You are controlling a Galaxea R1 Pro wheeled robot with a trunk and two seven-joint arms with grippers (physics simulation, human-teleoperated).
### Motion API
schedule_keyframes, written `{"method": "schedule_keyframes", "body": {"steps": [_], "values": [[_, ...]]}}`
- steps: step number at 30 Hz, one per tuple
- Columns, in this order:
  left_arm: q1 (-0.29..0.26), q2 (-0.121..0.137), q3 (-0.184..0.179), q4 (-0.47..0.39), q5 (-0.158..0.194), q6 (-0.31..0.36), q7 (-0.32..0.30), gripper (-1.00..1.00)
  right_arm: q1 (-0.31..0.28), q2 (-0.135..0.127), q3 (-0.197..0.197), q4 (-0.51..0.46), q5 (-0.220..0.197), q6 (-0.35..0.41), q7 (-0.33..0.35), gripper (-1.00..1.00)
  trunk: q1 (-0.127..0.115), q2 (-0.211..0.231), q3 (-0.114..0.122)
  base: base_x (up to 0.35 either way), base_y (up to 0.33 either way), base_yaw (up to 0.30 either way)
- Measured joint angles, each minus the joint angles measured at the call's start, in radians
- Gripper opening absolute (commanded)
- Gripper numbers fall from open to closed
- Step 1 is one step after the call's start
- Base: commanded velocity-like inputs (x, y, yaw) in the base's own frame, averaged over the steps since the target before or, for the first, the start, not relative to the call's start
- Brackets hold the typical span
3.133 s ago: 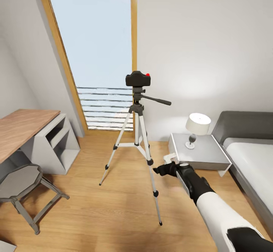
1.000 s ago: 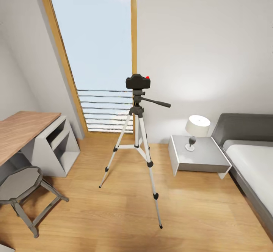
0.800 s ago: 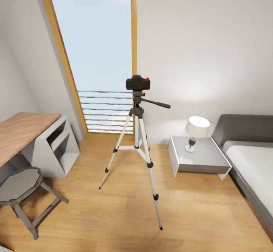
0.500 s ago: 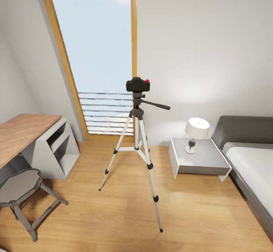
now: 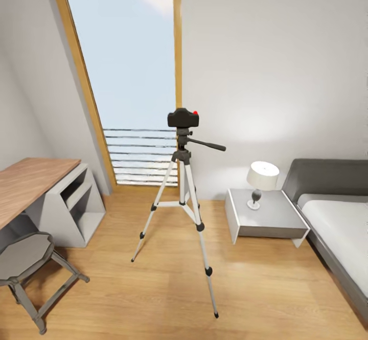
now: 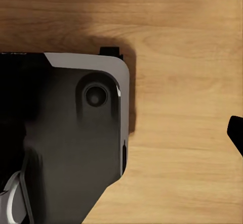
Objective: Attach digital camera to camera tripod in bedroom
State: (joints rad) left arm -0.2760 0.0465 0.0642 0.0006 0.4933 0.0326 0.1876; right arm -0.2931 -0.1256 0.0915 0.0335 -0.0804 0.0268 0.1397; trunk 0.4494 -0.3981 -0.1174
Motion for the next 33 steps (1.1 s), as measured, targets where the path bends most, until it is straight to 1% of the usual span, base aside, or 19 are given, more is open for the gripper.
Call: {"method": "schedule_keyframes", "body": {"steps": [13, 21, 26, 33], "values": [[0.003, -0.003, 0.0, 0.001, 0.0, 0.002, 0.0, 1.0, 0.001, 0.0, 0.0, 0.0, 0.0, 0.003, -0.066, 1.0, 0.0, 0.0, 0.02, 0.0, 0.0, -0.08], [0.012, -0.008, 0.0, 0.001, -0.001, 0.011, 0.0, 1.0, 0.022, 0.001, 0.001, 0.0, 0.001, -0.001, -0.075, 1.0, 0.0, 0.0, 0.032, 0.0, 0.0, -0.082], [0.015, -0.019, -0.001, 0.001, -0.004, 0.016, -0.001, 1.0, 0.048, 0.01, 0.001, 0.0, 0.002, -0.005, -0.077, 1.0, 0.0, 0.0, 0.04, 0.0, 0.0, -0.082], [0.018, -0.023, -0.001, 0.001, -0.025, 0.018, -0.001, 1.0, 0.071, 0.019, 0.001, 0.0, 0.003, -0.008, -0.077, 1.0, 0.0, 0.0, 0.051, 0.0, 0.0, -0.082]]}}
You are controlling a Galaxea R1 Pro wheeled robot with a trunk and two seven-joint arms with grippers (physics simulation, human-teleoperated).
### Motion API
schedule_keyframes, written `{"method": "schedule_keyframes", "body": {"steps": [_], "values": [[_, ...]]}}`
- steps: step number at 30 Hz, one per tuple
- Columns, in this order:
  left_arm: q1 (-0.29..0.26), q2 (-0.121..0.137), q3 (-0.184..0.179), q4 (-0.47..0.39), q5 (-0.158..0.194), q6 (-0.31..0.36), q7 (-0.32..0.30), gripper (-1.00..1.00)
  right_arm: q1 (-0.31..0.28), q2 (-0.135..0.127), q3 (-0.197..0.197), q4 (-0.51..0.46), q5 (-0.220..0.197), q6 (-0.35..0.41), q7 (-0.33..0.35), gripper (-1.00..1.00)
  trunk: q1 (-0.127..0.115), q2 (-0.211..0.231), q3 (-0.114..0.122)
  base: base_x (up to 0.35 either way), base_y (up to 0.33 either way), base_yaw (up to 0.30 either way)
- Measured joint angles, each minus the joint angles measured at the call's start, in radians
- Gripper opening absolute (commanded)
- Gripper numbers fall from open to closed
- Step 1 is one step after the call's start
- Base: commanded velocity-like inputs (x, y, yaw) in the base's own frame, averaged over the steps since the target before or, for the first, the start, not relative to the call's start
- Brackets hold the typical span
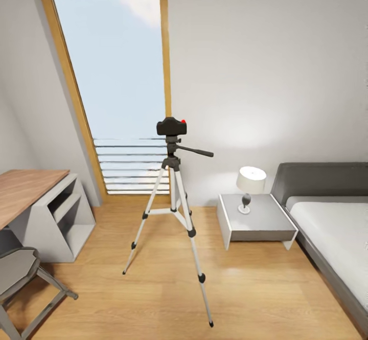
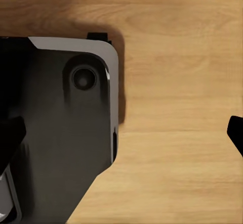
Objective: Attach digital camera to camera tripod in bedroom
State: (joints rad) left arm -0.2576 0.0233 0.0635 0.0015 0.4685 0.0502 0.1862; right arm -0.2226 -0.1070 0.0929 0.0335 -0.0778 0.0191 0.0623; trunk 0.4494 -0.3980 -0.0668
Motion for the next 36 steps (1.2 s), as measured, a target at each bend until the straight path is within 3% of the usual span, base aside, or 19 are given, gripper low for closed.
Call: {"method": "schedule_keyframes", "body": {"steps": [9, 36], "values": [[0.005, -0.001, 0.0, -0.001, -0.023, -0.005, 0.0, 1.0, 0.026, 0.002, 0.0, 0.0, 0.001, -0.004, 0.0, 1.0, 0.0, 0.0, 0.014, 0.0, 0.0, -0.082], [0.005, 0.006, 0.0, -0.004, -0.034, -0.017, 0.001, 1.0, 0.038, 0.002, 0.001, -0.002, 0.002, -0.025, 0.0, 1.0, 0.0, -0.001, 0.054, 0.0, 0.0, -0.081]]}}
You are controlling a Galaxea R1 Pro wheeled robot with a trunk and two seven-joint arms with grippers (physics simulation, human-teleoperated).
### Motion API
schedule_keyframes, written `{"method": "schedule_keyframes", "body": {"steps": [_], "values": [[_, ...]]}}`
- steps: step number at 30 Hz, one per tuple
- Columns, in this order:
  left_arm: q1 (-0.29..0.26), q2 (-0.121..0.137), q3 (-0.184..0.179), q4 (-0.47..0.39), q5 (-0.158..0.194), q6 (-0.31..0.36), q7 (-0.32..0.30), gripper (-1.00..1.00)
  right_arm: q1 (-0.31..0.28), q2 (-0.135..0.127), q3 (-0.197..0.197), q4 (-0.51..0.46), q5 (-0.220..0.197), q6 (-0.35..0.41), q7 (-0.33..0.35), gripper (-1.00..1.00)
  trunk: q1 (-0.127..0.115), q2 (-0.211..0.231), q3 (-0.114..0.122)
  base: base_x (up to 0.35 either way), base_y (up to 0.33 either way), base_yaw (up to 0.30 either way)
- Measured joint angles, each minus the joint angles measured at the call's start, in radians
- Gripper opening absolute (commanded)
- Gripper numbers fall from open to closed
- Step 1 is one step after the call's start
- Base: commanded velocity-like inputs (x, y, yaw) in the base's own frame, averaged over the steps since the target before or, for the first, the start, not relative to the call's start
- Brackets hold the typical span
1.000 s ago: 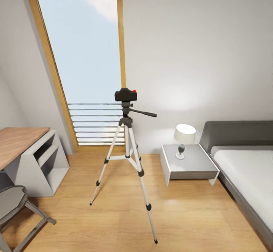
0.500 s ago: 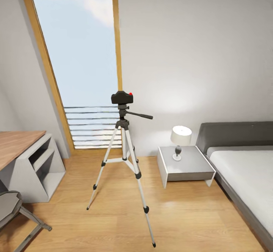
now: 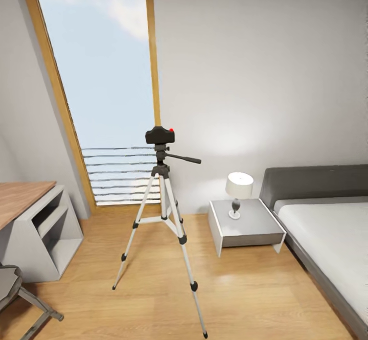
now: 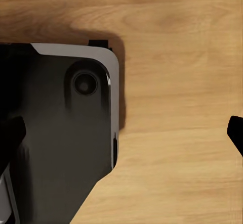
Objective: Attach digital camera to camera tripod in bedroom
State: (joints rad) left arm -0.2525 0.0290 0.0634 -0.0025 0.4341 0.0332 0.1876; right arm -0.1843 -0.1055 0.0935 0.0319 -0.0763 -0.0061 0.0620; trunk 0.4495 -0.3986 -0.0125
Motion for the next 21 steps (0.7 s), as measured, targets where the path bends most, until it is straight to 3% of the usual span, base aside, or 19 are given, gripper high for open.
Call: {"method": "schedule_keyframes", "body": {"steps": [21], "values": [[0.0, 0.0, 0.0, -0.001, 0.003, 0.0, 0.0, 1.0, 0.0, -0.001, 0.002, -0.001, 0.001, -0.005, 0.0, 1.0, 0.0, -0.001, 0.028, 0.0, 0.0, -0.072]]}}
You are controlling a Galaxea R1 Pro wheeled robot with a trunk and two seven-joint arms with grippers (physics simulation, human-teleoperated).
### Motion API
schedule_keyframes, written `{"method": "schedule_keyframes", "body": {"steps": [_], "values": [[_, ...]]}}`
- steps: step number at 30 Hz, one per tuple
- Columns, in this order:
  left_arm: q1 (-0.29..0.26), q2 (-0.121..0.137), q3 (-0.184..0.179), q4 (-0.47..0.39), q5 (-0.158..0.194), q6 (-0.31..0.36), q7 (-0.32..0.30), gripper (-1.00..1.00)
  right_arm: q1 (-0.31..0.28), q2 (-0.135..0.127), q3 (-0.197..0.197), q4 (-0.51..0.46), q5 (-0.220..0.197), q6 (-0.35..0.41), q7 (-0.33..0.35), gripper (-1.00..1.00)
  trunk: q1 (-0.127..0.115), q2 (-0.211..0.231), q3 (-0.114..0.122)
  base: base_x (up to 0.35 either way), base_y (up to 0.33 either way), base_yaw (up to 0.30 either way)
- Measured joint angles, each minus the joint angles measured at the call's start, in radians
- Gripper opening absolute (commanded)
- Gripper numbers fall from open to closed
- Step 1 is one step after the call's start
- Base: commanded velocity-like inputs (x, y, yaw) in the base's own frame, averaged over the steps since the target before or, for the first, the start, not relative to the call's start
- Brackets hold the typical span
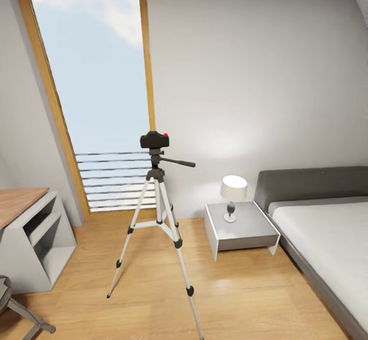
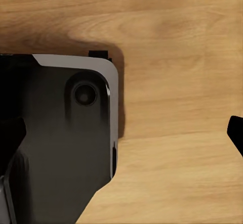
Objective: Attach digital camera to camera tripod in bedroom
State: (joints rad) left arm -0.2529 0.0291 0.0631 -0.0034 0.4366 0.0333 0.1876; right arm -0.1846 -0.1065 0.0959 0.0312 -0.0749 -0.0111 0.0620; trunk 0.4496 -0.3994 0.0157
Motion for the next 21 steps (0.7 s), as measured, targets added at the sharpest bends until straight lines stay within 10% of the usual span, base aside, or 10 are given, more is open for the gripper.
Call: {"method": "schedule_keyframes", "body": {"steps": [21], "values": [[0.0, 0.0, 0.0, -0.011, -0.001, 0.0, 0.0, 1.0, 0.0, 0.001, 0.002, 0.0, 0.0, 0.002, 0.0, 1.0, 0.0, 0.0, 0.011, 0.0, 0.0, -0.003]]}}
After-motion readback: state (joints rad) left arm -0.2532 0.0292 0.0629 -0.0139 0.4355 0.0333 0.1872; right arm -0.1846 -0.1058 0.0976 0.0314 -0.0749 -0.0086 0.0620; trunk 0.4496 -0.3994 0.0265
